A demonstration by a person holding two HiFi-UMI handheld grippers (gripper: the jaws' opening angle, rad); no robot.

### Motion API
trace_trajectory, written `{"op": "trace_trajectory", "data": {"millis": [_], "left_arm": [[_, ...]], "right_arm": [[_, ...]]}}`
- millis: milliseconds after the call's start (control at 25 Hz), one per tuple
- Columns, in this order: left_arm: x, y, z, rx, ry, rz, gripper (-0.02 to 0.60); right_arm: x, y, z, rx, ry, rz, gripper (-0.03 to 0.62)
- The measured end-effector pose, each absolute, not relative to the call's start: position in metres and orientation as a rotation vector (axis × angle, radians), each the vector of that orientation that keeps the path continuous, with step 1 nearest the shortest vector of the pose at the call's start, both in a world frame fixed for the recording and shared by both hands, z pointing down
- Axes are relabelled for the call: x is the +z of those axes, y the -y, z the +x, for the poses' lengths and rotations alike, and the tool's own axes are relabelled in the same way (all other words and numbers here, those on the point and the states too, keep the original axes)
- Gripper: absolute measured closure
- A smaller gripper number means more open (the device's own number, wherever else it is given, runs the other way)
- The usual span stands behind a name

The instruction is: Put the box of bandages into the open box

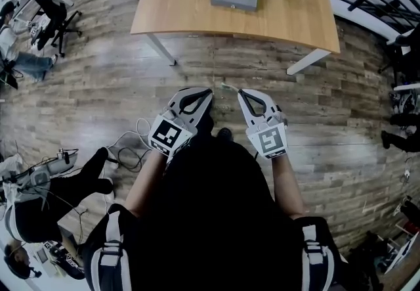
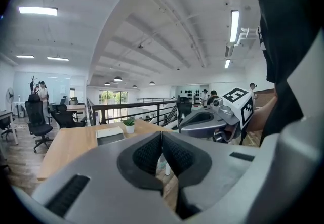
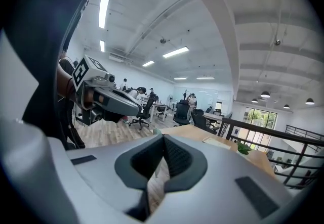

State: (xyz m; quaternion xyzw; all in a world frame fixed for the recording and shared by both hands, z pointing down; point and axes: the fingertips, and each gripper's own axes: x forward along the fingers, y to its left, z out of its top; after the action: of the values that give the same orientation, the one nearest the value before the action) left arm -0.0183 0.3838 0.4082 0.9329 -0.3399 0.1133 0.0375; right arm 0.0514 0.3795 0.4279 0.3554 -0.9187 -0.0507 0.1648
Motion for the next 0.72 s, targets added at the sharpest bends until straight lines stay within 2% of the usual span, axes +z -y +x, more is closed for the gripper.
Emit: {"op": "trace_trajectory", "data": {"millis": [280,720], "left_arm": [[0.395,-0.354,-0.021,0.323,1.018,2.894,0.558],[0.402,-0.302,-0.021,0.324,0.921,2.908,0.558]], "right_arm": [[0.414,-0.356,0.054,-0.215,2.589,1.043,0.569],[0.423,-0.314,0.063,-0.017,2.557,1.176,0.569]]}}
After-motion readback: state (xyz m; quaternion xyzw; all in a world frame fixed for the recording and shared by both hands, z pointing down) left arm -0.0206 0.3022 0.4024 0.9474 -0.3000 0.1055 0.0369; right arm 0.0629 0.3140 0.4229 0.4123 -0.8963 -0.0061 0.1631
